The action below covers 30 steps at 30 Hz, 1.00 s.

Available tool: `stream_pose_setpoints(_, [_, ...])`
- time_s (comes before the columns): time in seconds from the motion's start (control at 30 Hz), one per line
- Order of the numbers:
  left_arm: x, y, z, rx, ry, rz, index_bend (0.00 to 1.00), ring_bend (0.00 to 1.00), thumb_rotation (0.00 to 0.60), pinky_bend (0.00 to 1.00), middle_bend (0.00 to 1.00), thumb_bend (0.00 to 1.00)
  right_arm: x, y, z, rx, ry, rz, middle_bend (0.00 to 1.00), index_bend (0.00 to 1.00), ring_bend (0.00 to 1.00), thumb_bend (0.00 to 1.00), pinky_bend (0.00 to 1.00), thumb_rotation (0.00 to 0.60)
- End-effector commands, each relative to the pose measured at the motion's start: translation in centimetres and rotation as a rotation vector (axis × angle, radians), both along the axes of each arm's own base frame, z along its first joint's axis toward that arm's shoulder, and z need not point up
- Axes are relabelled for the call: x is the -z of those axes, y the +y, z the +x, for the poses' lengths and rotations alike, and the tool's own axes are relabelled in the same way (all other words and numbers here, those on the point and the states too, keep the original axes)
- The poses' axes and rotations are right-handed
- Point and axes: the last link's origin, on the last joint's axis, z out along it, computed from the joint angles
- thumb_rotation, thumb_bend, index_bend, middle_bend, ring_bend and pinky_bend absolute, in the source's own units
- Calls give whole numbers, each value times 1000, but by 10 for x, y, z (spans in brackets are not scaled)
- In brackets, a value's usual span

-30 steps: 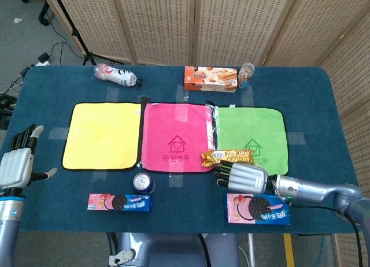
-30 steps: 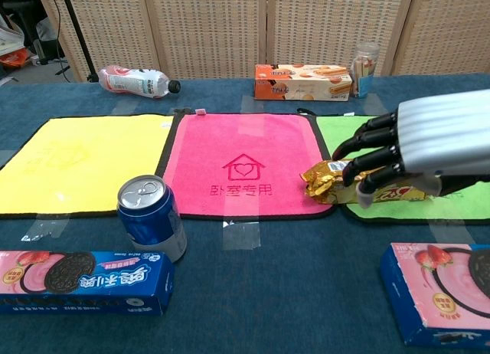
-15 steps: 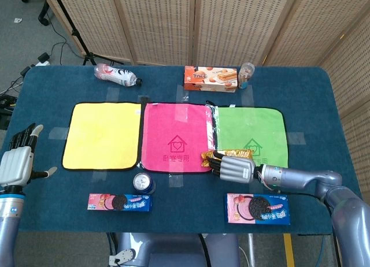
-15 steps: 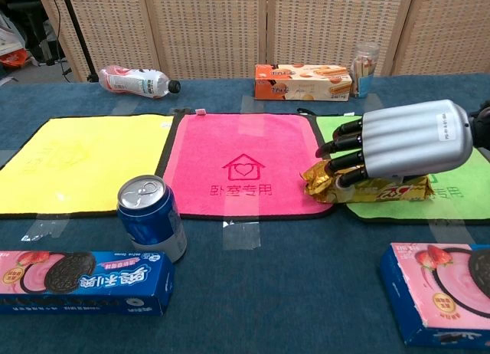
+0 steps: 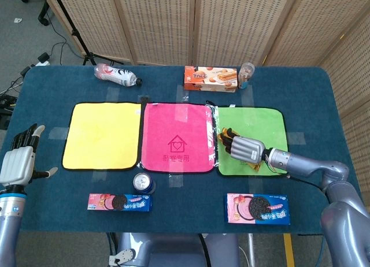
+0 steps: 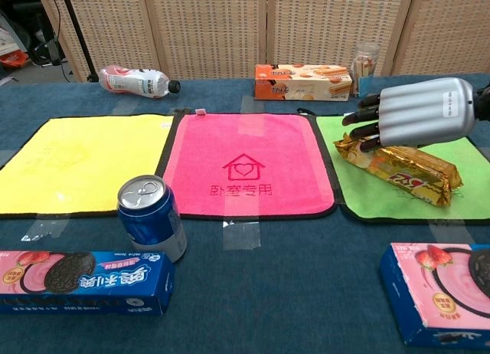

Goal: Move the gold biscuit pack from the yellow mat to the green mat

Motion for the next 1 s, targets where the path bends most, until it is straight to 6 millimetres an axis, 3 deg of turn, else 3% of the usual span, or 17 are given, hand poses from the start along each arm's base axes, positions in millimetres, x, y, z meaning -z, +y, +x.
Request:
stream_pose_setpoints(0.03, [0,0,0,2,0,-1,0,0,600,0,0,0,-5,-4,-9,20,27,-37,287,367,152,1000,271,600])
stream_pose_setpoints(0.2, [-1,-2,1,7,-4,-2,0,0,600,0,0,0,-14,-5,-16,25,28,-59,287,367,152,1000,272,600])
stream_pose_setpoints(0.27, [-1,-3,2,12,-7,-3,0,0,600,0,0,0,-21,-1,-10,1,-39,-57,285,367,152,1000,272,600])
stream_pose_setpoints(0.37, [-3,-5,2,18,-19,-1,0,0,600,0,0,0,-43,13,4,27,-332,-70,259,367,152,1000,272,600])
stream_pose_setpoints(0.53, [-6,-10,-2,26,-26,-31,0,0,600,0,0,0,-70,39,-3,106,-623,-150,156,347,95,977,244,600])
stream_pose_setpoints(0.57, [-6,-11,-3,28,-30,-35,0,0,600,0,0,0,-77,47,-8,140,-680,-182,123,318,59,866,208,600])
stream_pose_setpoints(0.7, [-9,-17,-7,67,-39,-9,0,0,600,0,0,0,-95,81,-30,264,-846,-300,21,188,0,132,77,600])
stream_pose_setpoints(0.77, [-11,-21,-10,86,-41,12,0,0,600,0,0,0,-98,98,-38,340,-928,-315,4,162,0,14,57,600])
stream_pose_setpoints(1.0, [-17,-35,-21,147,-54,50,0,0,600,0,0,0,-97,154,-72,661,-1102,-364,0,37,0,0,1,600])
